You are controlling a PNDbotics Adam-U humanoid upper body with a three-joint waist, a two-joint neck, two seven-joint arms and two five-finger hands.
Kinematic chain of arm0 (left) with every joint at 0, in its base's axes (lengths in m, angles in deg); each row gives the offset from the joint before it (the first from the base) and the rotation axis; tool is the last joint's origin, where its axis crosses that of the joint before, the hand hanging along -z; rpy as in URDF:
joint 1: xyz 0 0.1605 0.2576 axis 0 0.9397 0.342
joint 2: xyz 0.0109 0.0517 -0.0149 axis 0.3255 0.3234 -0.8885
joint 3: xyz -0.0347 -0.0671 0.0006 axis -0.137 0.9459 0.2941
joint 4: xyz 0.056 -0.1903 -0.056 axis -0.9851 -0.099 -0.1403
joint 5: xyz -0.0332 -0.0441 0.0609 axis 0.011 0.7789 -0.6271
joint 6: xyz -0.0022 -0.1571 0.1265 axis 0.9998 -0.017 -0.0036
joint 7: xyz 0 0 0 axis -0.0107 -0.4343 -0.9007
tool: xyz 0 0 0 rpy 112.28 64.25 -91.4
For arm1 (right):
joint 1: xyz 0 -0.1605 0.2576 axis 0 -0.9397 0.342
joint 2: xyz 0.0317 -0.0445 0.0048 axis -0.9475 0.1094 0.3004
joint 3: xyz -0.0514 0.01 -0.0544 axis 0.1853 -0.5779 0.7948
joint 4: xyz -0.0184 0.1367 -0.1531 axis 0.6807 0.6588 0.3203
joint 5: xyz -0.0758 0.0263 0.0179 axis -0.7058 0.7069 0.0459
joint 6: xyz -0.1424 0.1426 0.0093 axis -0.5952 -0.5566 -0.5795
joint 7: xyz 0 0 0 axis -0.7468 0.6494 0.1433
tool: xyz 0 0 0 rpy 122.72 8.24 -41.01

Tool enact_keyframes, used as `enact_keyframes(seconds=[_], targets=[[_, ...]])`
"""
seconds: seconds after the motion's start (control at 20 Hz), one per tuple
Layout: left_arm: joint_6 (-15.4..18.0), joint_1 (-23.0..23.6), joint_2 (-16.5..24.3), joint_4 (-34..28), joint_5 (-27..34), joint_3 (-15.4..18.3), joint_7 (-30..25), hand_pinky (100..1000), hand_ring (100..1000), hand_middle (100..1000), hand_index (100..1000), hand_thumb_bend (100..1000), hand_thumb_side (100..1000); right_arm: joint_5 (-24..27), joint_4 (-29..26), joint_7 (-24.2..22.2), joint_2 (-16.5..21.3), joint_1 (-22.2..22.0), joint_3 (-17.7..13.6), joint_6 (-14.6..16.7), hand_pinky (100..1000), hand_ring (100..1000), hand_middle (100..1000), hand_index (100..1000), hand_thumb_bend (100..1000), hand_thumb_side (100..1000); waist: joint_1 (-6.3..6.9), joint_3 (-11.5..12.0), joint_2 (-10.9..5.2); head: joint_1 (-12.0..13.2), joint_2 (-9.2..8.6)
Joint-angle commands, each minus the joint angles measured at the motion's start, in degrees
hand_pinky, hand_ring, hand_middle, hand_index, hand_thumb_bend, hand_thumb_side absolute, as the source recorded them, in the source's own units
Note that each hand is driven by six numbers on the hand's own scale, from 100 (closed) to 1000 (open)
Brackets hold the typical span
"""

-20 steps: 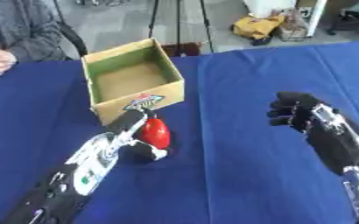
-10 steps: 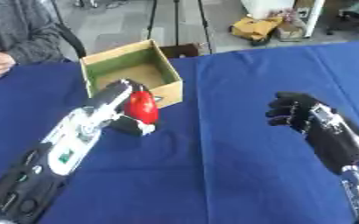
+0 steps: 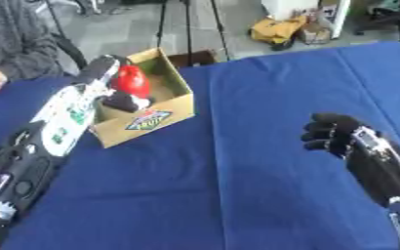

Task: Pick up objects on the table and place them in the box.

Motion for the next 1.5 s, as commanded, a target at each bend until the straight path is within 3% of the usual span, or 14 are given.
enact_keyframes(seconds=[0.05,0.25,0.3,0.4,0.45,0.5,0.55,0.6,0.65,0.8,0.9,1.15,1.4,1.5], targets=[[-0.5,-2.1,2.1,5.3,-1.0,3.2,5.2,247,426,584,721,100,259,-0.7,-0.8,-0.7,1.6,0.9,0.4,0.0,728,735,703,823,107,831,0.09,-0.8,-0.37,1.1,-1.20],[-0.1,-2.2,2.1,10.6,-0.6,5.7,10.5,274,447,600,730,100,297,-1.2,-0.8,-1.3,1.8,1.2,0.8,0.0,728,736,703,823,105,835,0.73,-2.4,0.25,1.6,-1.80],[0.1,-2.1,2.0,11.5,-0.3,6.0,11.4,319,470,612,738,328,381,-1.3,-0.9,-1.3,1.8,1.2,0.8,0.1,727,735,703,823,104,836,0.81,-2.6,0.35,1.6,-1.85],[0.4,-1.8,1.8,12.9,0.3,6.2,12.2,467,523,643,754,599,495,-1.5,-0.9,-1.3,1.9,1.3,0.8,0.1,727,735,703,823,104,835,0.88,-2.7,0.50,1.7,-1.83],[0.4,-1.6,1.7,13.4,0.2,6.1,12.3,556,578,657,759,708,551,-1.5,-0.9,-1.3,1.9,1.3,0.8,0.1,727,736,703,823,104,834,0.89,-2.7,0.54,1.7,-1.80],[0.4,-1.5,1.7,13.6,-0.1,6.0,12.4,556,578,657,759,708,551,-1.4,-0.9,-1.3,1.9,1.4,0.8,0.2,727,736,703,823,104,834,0.88,-2.6,0.56,1.6,-1.78],[0.2,-1.4,1.7,13.6,-0.6,5.8,12.4,654,648,692,768,869,636,-1.4,-0.9,-1.3,1.9,1.4,0.8,0.1,727,736,703,823,105,834,0.83,-2.5,0.56,1.6,-1.76],[0.1,-1.3,1.6,13.5,-1.0,5.8,12.4,717,694,713,772,957,679,-1.3,-0.9,-1.3,1.9,1.4,0.8,0.1,727,736,703,823,105,833,0.78,-2.4,0.56,1.5,-1.74],[0.0,-1.3,1.6,13.2,-1.4,5.7,12.4,740,710,722,774,986,706,-1.3,-0.9,-1.3,1.8,1.4,0.8,0.1,727,736,703,823,105,833,0.73,-2.2,0.56,1.5,-1.73],[0.0,-1.0,1.7,11.5,-1.5,5.8,13.2,786,740,740,777,1000,794,-1.2,-0.9,-1.3,1.7,1.4,0.7,0.1,727,736,703,822,105,832,0.49,-1.7,0.53,1.4,-1.61],[0.8,-0.6,2.0,8.6,-0.1,5.8,15.1,773,727,735,771,933,832,-1.1,-0.9,-1.2,1.6,1.3,0.5,0.2,726,736,703,822,105,832,0.27,-1.2,0.48,1.1,-1.50],[4.2,2.9,5.0,-8.7,10.9,3.8,21.6,615,593,648,719,729,868,-0.8,-0.8,-0.9,1.2,0.8,0.1,0.2,727,736,704,822,107,827,-0.41,1.4,0.12,-0.1,-0.92],[8.6,14.5,6.3,-32.6,26.8,1.9,26.3,563,560,611,691,675,873,-0.2,-1.1,-0.4,1.1,0.7,-0.4,0.2,728,736,704,822,112,815,-0.92,5.1,-0.24,-1.4,-0.14],[10.2,20.2,5.6,-37.9,32.4,1.4,27.7,554,553,605,685,670,882,0.1,-1.2,-0.2,1.2,0.7,-0.6,0.1,727,736,703,822,114,812,-0.99,6.4,-0.41,-2.0,0.24]])
